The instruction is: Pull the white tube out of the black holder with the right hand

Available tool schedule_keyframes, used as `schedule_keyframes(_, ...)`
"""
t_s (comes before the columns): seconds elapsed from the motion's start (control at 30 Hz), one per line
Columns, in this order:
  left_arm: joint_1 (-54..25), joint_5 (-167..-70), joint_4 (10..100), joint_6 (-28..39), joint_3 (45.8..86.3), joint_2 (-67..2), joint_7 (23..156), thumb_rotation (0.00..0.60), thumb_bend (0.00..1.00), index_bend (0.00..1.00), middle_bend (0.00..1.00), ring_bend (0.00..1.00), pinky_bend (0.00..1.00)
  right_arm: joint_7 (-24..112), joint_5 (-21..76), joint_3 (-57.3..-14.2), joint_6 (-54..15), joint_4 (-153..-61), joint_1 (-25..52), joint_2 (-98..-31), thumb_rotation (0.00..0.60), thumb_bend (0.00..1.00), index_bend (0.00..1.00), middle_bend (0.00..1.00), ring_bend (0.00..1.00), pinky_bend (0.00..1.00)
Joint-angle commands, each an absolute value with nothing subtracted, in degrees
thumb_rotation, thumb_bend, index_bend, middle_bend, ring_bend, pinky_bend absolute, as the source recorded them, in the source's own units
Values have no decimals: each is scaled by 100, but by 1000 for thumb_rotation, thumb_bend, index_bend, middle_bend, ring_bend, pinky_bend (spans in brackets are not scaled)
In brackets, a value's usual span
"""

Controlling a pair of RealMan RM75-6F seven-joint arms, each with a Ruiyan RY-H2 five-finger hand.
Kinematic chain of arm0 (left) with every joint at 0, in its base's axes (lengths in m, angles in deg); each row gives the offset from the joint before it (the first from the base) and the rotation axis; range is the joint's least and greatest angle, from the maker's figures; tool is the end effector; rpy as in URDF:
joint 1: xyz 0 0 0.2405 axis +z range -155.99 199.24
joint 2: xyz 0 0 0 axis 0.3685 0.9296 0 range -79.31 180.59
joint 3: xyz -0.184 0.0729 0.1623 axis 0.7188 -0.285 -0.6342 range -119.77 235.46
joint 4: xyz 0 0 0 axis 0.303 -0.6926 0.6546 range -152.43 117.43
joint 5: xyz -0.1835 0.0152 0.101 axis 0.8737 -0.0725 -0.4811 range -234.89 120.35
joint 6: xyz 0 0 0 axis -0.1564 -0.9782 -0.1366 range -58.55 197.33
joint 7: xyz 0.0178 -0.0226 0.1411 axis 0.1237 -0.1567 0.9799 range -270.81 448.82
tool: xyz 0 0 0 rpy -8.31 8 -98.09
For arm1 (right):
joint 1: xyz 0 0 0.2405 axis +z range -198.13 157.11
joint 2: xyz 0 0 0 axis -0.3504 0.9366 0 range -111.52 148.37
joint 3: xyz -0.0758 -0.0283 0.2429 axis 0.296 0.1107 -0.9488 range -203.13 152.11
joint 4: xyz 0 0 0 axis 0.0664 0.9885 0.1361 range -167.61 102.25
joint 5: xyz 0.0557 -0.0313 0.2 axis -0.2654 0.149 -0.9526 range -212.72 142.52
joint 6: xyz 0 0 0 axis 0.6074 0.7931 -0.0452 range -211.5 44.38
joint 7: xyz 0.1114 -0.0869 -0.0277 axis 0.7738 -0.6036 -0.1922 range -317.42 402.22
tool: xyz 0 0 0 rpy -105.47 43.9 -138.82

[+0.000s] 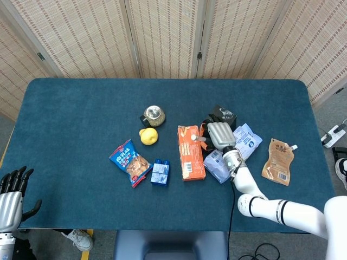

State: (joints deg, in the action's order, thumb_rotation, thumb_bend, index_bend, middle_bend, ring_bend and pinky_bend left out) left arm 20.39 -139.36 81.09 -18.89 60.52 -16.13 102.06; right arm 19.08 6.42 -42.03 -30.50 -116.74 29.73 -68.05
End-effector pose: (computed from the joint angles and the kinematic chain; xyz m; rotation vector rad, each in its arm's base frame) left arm -0.3025 0.1590 0.1454 -1.3019 -0.8878 -0.7887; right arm -0.1289 -0.3964 0.0114 1.6572 -1.1316 0.9005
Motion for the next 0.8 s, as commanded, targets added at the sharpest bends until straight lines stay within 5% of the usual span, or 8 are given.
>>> schedule_keyframes(0.03, 2045, -13928, 8092, -1892, 6055, -1618, 10187, 600, 327, 137, 87, 42, 93, 1921, 647, -4202, -3038, -11652, 2986, -6829, 600, 318, 523, 280, 42, 111)
schedule_keyframes(0.4, 2056, -13892, 8010, -1870, 6055, -1648, 10116, 600, 326, 138, 87, 42, 93, 2683, 1064, -4256, -2979, -11729, 2712, -6732, 600, 499, 609, 347, 85, 111)
schedule_keyframes(0.8, 2034, -13996, 8090, -1900, 6058, -1622, 10162, 600, 325, 138, 87, 42, 93, 6939, 3287, -4377, -2726, -12016, 1307, -5791, 600, 517, 611, 388, 117, 111)
